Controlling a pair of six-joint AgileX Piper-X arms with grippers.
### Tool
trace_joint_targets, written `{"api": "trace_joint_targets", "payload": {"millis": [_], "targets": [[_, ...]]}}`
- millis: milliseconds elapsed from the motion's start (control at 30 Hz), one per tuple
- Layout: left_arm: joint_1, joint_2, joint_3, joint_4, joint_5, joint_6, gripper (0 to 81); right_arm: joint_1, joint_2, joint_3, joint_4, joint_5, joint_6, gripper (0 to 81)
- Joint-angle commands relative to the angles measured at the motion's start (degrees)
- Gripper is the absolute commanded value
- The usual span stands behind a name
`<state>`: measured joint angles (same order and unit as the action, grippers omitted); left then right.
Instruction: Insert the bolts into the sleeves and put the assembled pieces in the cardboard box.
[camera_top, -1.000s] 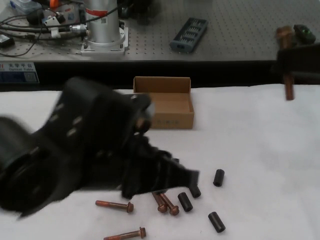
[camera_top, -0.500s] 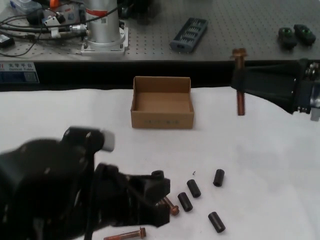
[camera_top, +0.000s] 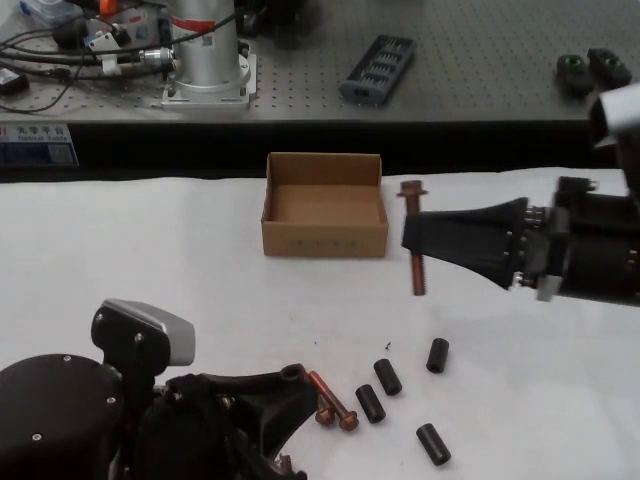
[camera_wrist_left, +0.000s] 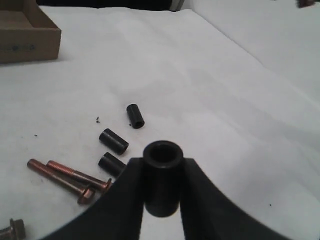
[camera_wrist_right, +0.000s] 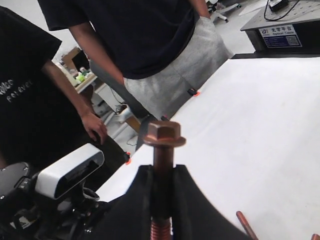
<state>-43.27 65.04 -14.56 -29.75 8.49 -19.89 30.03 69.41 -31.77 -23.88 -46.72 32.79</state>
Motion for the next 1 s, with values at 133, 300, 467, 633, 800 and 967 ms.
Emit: {"api": "trace_joint_targets", "payload": {"millis": [133, 300, 467, 633, 800, 967], "targets": [[0.14, -0.7, -0.06, -1.71, 6.47, 5.96, 13.2, 0.14, 7.18, -0.15, -10.51, -3.05, 4.76, 2.4], [0.14, -0.7, -0.06, -1.29, 7.29, 6.15, 13.2, 0.11, 7.38, -0.15, -11.17, -3.38, 4.93, 2.4], [0.14, -0.7, -0.36, 0.17, 7.28, 6.15, 13.2, 0.11, 7.38, -0.15, -11.26, -5.74, 4.93, 2.4], [0.14, -0.31, -2.02, 3.0, 8.05, 6.68, 13.2, 0.11, 7.38, -0.15, -11.1, -7.55, 5.22, 2.4], [0.14, 3.96, -4.41, 2.42, 10.12, 6.95, 13.2, 0.11, 7.38, -0.15, -10.15, -10.2, 3.99, 2.4], [0.14, 7.71, -5.98, -1.84, 10.24, 6.37, 13.2, 0.11, 7.38, -0.15, -8.34, -10.64, 0.51, 2.4]]}}
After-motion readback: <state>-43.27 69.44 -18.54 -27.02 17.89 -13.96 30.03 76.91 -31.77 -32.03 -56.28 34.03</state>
